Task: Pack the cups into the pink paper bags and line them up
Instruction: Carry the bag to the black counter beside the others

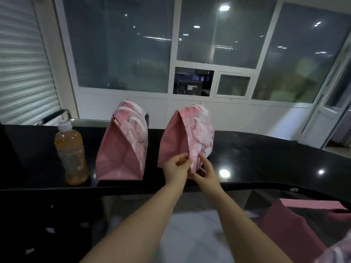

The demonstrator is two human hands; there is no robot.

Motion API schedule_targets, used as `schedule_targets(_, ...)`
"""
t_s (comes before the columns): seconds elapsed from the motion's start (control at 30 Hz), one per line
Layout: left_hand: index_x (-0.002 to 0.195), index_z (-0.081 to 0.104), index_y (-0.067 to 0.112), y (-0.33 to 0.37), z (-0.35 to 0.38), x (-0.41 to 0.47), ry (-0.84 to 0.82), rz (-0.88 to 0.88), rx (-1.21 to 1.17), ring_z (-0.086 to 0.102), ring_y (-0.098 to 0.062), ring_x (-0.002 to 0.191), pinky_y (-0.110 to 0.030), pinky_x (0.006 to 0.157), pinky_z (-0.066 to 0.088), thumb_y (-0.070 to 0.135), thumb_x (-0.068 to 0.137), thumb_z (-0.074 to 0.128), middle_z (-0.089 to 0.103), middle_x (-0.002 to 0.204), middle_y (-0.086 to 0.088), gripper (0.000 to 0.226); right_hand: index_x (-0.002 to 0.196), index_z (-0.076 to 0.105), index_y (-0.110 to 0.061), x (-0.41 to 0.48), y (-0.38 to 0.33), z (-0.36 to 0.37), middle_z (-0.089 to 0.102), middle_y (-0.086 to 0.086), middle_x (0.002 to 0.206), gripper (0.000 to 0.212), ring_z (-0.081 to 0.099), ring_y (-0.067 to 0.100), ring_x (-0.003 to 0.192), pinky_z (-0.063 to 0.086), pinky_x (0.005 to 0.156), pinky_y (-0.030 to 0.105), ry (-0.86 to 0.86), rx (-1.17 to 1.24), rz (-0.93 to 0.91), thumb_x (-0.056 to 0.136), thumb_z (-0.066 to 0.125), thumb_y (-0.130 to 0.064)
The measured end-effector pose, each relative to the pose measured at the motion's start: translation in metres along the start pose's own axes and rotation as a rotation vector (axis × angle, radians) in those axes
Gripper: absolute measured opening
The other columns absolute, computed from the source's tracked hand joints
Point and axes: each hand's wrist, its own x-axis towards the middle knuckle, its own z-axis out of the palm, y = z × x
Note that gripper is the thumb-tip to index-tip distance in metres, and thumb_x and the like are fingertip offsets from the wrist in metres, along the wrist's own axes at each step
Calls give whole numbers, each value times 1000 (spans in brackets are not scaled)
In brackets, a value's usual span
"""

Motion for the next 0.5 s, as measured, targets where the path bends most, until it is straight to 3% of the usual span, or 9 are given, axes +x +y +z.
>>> schedule_targets(0.07, 99, 73, 32, -9, -9, 2, -16, 139, 146, 65, 4, 90, -8, 68, 49, 19, 83, 76, 70, 97, 17, 21, 145, 40, -31, 3, 11, -3, 47, -17, 143, 74, 44, 0, 131, 42, 109, 36, 60, -122, -73, 81, 72, -14)
schedule_targets(0.17, 120, 64, 24, -19, -28, 13, 199, 345, 315, 55, 1, 103, -16, 85, 46, 20, 87, 71, 56, 116, 12, 34, 135, 44, -39, 8, 15, -5, 48, -28, 133, 63, 44, -6, 126, 40, 108, 29, 140, -186, -179, 81, 71, -22)
schedule_targets(0.3, 135, 50, 18, -22, -34, 38, 223, 302, 430, 50, -7, 115, -25, 99, 42, 15, 91, 65, 53, 126, 8, 46, 125, 50, -34, 20, 11, 4, 48, -22, 123, 51, 55, 10, 113, 51, 95, 42, 242, -127, -198, 80, 73, -33)
schedule_targets(0.4, 118, 62, 17, -26, -34, 52, 199, 186, 449, 63, -16, 102, -33, 88, 52, 18, 90, 65, 66, 109, 3, 28, 111, 50, -44, 27, 7, 8, 47, -19, 115, 43, 56, 10, 106, 52, 90, 37, 255, -94, -159, 79, 75, -32)
schedule_targets(0.5, 88, 67, 24, -33, -39, 48, 248, 210, 418, 65, -8, 79, -36, 74, 56, 24, 87, 70, 68, 84, 8, 4, 100, 51, -47, 34, 9, 4, 53, -9, 115, 36, 58, 11, 102, 54, 82, 29, 224, -62, -132, 81, 74, -27)
